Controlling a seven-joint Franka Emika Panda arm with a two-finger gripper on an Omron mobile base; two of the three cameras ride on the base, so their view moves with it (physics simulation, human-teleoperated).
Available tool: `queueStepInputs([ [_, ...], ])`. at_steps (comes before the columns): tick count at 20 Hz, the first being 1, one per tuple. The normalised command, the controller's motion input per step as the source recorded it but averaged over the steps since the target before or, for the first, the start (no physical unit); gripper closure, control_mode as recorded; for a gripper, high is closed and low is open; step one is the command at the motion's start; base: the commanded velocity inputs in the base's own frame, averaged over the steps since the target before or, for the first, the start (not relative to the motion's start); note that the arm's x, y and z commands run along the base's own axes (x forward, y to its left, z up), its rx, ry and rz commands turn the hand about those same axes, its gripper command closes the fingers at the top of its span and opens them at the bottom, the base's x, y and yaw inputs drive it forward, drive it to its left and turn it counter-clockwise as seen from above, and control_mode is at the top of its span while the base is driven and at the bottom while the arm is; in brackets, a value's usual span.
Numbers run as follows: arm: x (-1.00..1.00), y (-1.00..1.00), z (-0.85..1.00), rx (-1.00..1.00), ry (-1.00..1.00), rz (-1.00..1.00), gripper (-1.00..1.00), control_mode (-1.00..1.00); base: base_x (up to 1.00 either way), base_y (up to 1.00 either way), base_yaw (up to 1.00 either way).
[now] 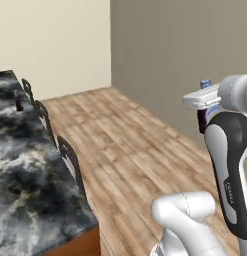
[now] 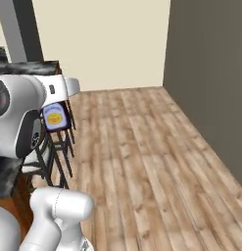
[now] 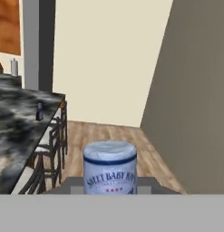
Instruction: The dining table condiment station is running low on condiment bottle. Refill the condiment station by opening the cabinet and taking the condiment bottle from the cabinet and placing it on the dining table.
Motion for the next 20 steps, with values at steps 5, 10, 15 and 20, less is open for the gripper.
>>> queueStepInputs([
  [5, 0.0, 0.0, 0.0, 0.0, 0.0, 0.0, 1.0, 1.0, 1.0, -0.46, 0.59],
  [10, 0.0, 0.0, 0.0, 0.0, 0.0, 0.0, 1.0, 1.0, 1.0, -0.44, 0.6],
  [15, 0.0, 0.0, 0.0, 0.0, 0.0, 0.0, 1.0, 1.0, 1.0, -0.46, 0.6],
  [20, 0.0, 0.0, 0.0, 0.0, 0.0, 0.0, 1.0, 1.0, 1.0, -0.53, 0.57],
])
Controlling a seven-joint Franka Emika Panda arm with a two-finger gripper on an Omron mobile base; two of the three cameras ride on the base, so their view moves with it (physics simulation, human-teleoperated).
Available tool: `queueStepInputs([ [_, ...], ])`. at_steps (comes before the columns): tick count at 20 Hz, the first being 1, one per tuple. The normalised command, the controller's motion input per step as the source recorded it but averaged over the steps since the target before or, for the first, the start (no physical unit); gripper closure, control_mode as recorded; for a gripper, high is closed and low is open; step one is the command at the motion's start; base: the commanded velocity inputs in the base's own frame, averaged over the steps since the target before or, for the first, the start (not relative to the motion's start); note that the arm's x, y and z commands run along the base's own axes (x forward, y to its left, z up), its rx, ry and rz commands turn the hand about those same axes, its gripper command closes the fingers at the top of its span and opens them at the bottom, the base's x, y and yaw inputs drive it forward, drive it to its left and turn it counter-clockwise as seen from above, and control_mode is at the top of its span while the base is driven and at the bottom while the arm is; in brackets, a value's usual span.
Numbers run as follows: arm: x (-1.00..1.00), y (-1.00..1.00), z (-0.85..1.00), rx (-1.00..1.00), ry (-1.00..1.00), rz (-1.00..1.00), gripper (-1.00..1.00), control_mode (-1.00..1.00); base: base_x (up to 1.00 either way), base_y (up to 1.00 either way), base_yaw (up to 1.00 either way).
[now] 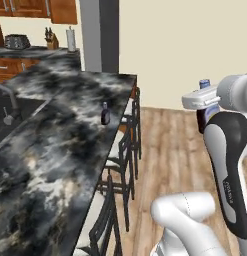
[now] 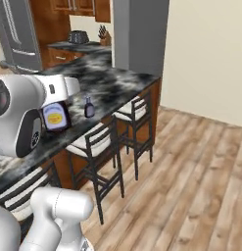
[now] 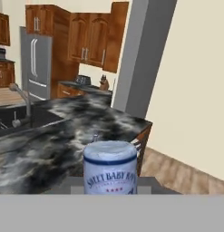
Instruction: The dining table condiment station is running low on condiment bottle. Refill the condiment station by opening the cabinet and taking the condiment bottle from the cabinet and placing it on the dining table.
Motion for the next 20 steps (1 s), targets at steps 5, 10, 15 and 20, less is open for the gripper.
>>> queueStepInputs([
  [5, 0.0, 0.0, 0.0, 0.0, 0.0, 0.0, 1.0, 1.0, 0.98, -0.63, 0.54],
  [10, 0.0, 0.0, 0.0, 0.0, 0.0, 0.0, 1.0, 1.0, 0.95, -0.63, 0.55],
  [15, 0.0, 0.0, 0.0, 0.0, 0.0, 0.0, 1.0, 1.0, 0.93, -0.63, 0.55],
  [20, 0.0, 0.0, 0.0, 0.0, 0.0, 0.0, 1.0, 1.0, 0.72, -0.88, 0.47],
])
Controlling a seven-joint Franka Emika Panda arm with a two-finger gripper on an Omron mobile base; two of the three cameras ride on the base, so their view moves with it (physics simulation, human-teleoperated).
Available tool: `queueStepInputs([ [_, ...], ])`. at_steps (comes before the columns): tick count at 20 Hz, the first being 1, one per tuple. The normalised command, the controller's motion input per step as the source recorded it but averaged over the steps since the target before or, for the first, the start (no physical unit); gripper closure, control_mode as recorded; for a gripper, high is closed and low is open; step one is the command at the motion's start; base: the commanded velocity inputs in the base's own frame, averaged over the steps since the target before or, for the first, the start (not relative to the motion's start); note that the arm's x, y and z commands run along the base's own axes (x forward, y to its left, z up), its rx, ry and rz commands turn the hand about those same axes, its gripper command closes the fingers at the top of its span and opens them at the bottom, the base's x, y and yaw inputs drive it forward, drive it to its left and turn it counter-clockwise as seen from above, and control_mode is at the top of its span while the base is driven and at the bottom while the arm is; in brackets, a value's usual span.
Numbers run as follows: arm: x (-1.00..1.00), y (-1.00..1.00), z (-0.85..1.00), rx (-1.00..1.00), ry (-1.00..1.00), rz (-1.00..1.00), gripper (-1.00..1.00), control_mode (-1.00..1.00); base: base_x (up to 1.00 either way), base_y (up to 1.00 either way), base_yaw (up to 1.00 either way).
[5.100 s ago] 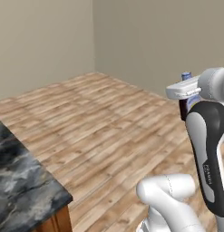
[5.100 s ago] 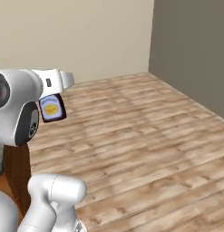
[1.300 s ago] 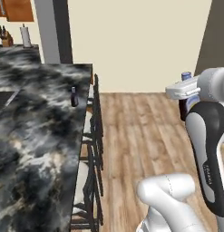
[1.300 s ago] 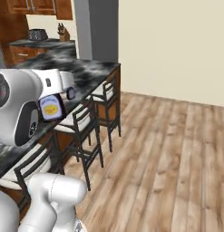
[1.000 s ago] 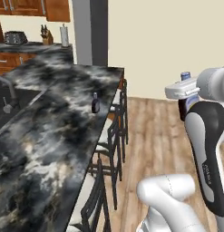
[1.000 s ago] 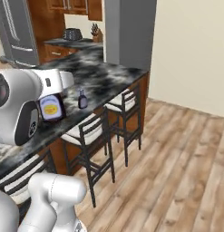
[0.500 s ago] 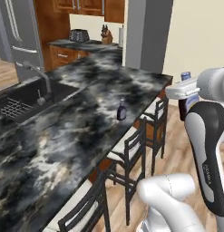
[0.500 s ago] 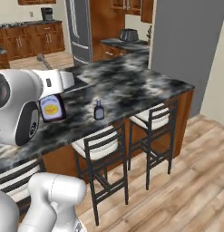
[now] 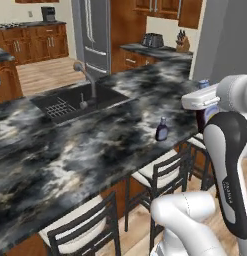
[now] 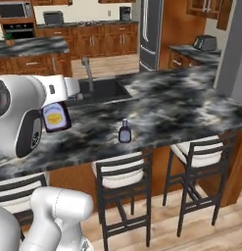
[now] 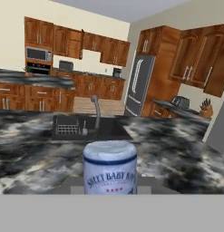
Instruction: The dining table condiment station is running low on condiment bottle. Refill the condiment station by opening the cabinet and taking the condiment bottle from the cabinet and placing it on the dining table.
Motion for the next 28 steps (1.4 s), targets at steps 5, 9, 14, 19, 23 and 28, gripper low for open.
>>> queueStepInputs([
  [5, 0.0, 0.0, 0.0, 0.0, 0.0, 0.0, 1.0, 1.0, 0.47, -1.0, 0.37],
  [9, 0.0, 0.0, 0.0, 0.0, 0.0, 0.0, 1.0, 1.0, 0.42, -1.0, 0.34],
  [14, 0.0, 0.0, 0.0, 0.0, 0.0, 0.0, 1.0, 1.0, 0.12, -1.0, 0.26],
  [19, 0.0, 0.0, 0.0, 0.0, 0.0, 0.0, 1.0, 1.0, 0.0, -1.0, 0.04],
  [23, 0.0, 0.0, 0.0, 0.0, 0.0, 0.0, 1.0, 1.0, 0.31, -0.79, 0.08],
  [28, 0.0, 0.0, 0.0, 0.0, 0.0, 0.0, 1.0, 1.0, 0.84, -0.1, 0.27],
])
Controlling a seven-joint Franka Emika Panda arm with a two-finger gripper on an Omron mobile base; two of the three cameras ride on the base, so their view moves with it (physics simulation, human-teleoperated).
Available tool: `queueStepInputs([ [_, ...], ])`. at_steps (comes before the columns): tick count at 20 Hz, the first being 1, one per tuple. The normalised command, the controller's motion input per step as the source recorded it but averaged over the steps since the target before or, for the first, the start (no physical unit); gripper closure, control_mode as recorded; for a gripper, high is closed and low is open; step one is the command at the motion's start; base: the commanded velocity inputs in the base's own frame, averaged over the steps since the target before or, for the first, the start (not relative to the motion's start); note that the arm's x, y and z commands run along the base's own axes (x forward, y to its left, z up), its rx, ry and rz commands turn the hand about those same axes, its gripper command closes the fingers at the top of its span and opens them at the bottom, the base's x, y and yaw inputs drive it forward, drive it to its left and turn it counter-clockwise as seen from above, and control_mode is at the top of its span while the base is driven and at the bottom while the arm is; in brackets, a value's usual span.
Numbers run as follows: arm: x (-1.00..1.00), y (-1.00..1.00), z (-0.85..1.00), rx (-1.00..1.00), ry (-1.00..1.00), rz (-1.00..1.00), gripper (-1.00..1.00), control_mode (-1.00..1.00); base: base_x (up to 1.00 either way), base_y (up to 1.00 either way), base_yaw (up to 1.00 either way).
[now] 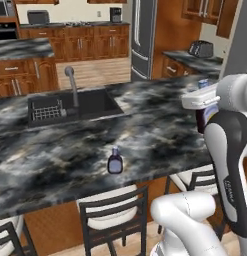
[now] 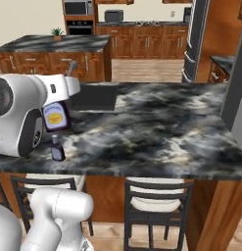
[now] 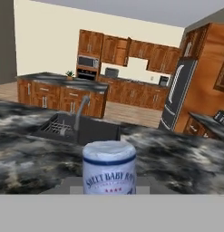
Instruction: The dining table condiment station is running low on condiment bottle. Refill the condiment station by opening the cabinet and taking the condiment bottle from the cabinet and placing it on the dining table.
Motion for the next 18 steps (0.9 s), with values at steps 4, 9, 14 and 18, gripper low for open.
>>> queueStepInputs([
  [4, 0.0, 0.0, 0.0, 0.0, 0.0, 0.0, 1.0, 1.0, 0.98, -0.08, 0.33],
  [9, 0.0, 0.0, 0.0, 0.0, 0.0, 0.0, 1.0, 1.0, 1.0, -0.08, 0.41],
  [14, 0.0, 0.0, 0.0, 0.0, 0.0, 0.0, 1.0, 1.0, 0.99, -0.03, 0.45],
  [18, 0.0, 0.0, 0.0, 0.0, 0.0, 0.0, 1.0, 1.0, 0.62, 0.0, 0.21],
])
